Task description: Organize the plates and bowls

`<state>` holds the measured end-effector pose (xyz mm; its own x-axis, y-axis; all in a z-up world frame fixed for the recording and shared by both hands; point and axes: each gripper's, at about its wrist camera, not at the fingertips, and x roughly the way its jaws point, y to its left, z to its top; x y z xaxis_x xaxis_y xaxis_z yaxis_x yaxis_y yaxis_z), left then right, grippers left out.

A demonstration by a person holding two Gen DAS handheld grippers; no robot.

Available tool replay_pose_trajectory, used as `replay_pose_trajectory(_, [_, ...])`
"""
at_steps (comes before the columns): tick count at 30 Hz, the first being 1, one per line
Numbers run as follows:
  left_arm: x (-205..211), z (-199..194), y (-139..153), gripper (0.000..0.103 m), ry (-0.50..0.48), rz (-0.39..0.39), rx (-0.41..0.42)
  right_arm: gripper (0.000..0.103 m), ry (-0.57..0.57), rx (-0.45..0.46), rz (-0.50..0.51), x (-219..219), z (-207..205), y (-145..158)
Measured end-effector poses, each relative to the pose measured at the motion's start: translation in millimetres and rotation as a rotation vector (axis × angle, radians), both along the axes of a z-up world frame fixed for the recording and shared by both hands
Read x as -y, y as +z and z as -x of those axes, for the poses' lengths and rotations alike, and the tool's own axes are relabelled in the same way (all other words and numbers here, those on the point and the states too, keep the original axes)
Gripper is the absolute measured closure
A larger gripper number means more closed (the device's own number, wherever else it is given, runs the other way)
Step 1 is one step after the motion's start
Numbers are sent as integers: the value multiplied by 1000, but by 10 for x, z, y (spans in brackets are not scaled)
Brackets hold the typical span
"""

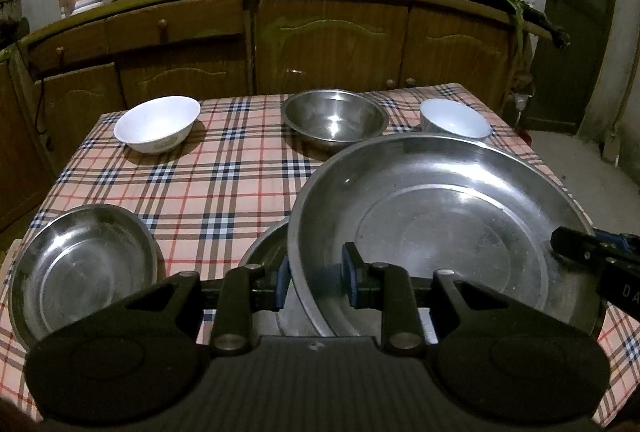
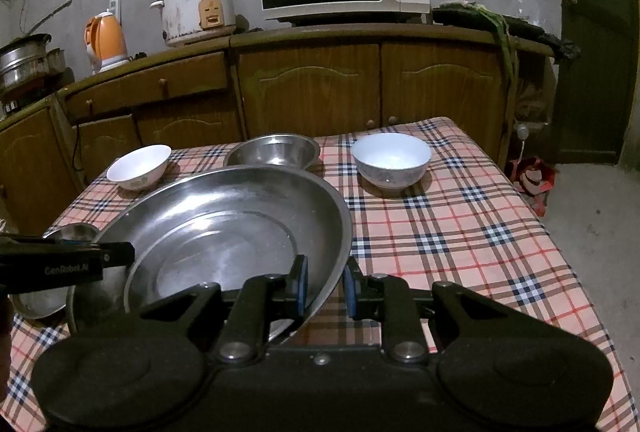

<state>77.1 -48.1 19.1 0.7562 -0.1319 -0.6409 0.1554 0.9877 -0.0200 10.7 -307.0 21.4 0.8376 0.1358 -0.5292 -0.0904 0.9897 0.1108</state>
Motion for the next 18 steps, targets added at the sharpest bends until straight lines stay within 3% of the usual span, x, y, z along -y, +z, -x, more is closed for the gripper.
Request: replay_pose_trajectory(18, [-9,-28,-104,76,4,-15,-32,78,6,-40,-2,-36,-72,-105])
